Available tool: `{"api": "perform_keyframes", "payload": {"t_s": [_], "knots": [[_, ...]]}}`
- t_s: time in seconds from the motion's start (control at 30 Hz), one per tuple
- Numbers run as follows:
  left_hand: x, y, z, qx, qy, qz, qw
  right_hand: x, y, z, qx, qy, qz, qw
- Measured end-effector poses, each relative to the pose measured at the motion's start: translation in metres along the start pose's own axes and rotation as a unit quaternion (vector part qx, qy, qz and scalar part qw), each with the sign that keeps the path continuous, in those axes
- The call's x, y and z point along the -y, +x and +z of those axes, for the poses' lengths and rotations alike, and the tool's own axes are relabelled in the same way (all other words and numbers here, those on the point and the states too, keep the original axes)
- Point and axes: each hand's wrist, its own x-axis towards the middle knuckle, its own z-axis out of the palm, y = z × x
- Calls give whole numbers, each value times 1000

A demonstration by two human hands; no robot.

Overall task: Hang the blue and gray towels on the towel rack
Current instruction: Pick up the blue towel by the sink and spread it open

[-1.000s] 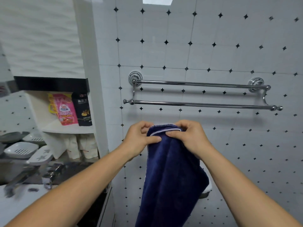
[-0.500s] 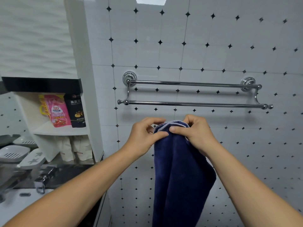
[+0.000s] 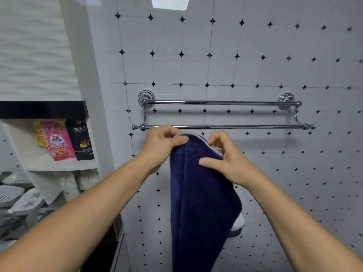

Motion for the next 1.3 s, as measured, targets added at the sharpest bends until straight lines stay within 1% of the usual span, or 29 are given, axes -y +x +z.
{"api": "perform_keyframes", "payload": {"t_s": [0.07, 0.13, 0.23, 0.33, 0.43, 0.53, 0.63, 0.67, 0.73, 0.8, 0.9, 1.0, 1.07, 1.17, 1.3], "knots": [[-4, 9, -5, -37, -18, -4, 999, -3, -8, 0, 48, -29, 15, 998], [-6, 14, -10, -58, -31, -1, 998, -10, -17, 5, 110, 2, 77, 991], [-6, 17, -18, -63, -38, 10, 997, -26, -29, 14, 212, 9, 157, 965], [1, 15, -23, -49, -3, 17, 999, -38, -39, 21, 282, -10, 195, 939], [8, 11, -25, -43, 6, 10, 999, -44, -44, 26, 318, -93, 204, 921], [13, 10, -31, -55, 1, 2, 998, -50, -45, 27, 326, -196, 190, 905], [12, 15, -43, -93, -15, -4, 996, -64, -50, 27, 336, -333, 169, 865], [12, 17, -48, -107, -21, -5, 994, -70, -52, 27, 334, -353, 162, 859], [12, 22, -57, -123, -20, -3, 992, -80, -54, 23, 308, -360, 150, 868], [15, 25, -69, -138, -13, -4, 990, -84, -57, 16, 268, -354, 140, 885], [27, 26, -95, -161, 1, -17, 987, -83, -63, -1, 203, -296, 136, 924], [44, 16, -118, -148, 41, -35, 987, -80, -62, -28, 129, -219, 152, 955], [54, 8, -125, -132, 65, -43, 988, -77, -54, -45, 84, -196, 161, 964], [63, 3, -130, -126, 76, -52, 988, -72, -37, -56, -33, -130, 184, 974], [63, 2, -130, -111, 102, -62, 987, -65, -16, -61, -148, -22, 218, 964]]}}
